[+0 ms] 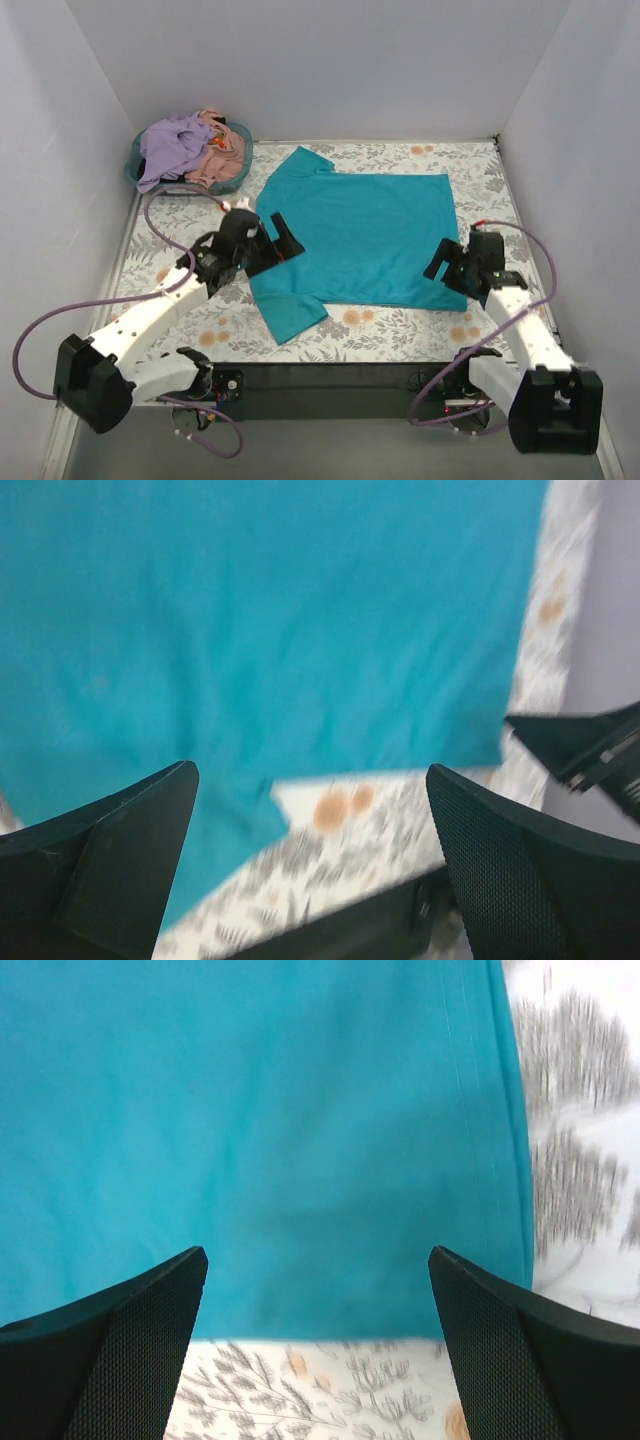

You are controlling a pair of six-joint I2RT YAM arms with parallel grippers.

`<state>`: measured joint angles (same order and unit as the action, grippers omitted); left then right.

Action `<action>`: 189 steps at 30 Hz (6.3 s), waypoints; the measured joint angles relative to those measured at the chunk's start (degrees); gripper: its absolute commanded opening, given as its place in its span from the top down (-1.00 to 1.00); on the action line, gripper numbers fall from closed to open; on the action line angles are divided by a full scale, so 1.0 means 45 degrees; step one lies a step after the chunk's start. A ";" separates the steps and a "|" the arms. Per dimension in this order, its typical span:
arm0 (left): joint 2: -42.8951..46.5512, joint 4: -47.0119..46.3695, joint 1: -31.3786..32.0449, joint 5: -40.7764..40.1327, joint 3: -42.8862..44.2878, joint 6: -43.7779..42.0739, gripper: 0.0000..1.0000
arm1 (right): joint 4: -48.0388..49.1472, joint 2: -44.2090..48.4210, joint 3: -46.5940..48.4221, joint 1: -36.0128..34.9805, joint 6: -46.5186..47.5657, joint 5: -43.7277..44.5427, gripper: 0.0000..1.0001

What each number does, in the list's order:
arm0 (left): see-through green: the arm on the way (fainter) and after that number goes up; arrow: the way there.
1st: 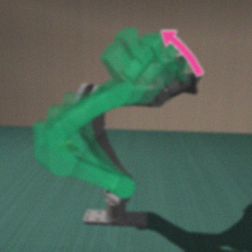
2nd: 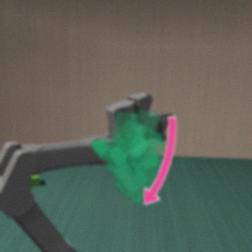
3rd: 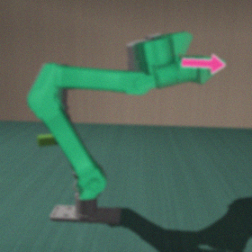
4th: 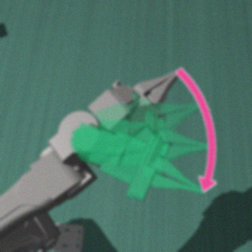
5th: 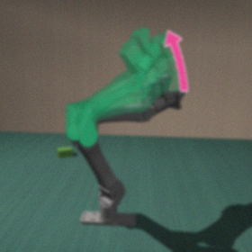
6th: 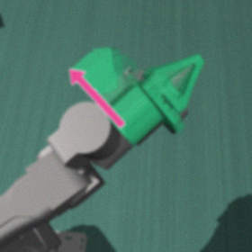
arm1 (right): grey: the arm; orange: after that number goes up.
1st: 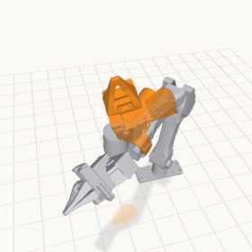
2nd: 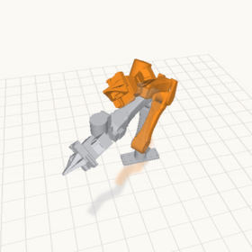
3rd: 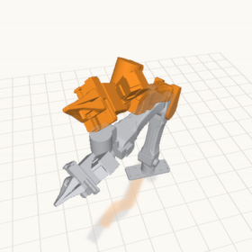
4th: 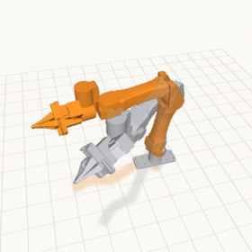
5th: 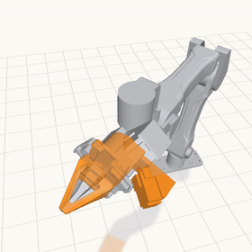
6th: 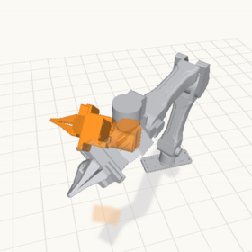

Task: Fold and stack the t-shirts
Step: Fold the tshirt

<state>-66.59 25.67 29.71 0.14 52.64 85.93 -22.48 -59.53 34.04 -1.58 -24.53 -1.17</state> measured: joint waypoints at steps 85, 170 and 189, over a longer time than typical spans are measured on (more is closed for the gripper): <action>0.1248 0.1122 0.3172 -0.1889 -0.2793 0.4541 1.00 | -0.0010 0.3764 -0.3609 -0.0010 -0.2919 0.1355 0.97; -0.1224 -0.3274 -0.2754 0.2293 -0.5100 0.1311 -0.96 | 0.4658 -0.1253 -0.2249 -0.0019 0.0117 -0.0933 -0.97; -0.0529 0.1316 -0.2550 -0.0039 -0.0350 0.1083 -0.96 | -0.0670 0.2108 0.0131 -0.0078 -0.0447 -0.0165 -0.97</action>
<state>-68.97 31.59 18.24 -0.03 51.07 90.80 -25.50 -50.04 34.63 -1.93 -26.55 -1.91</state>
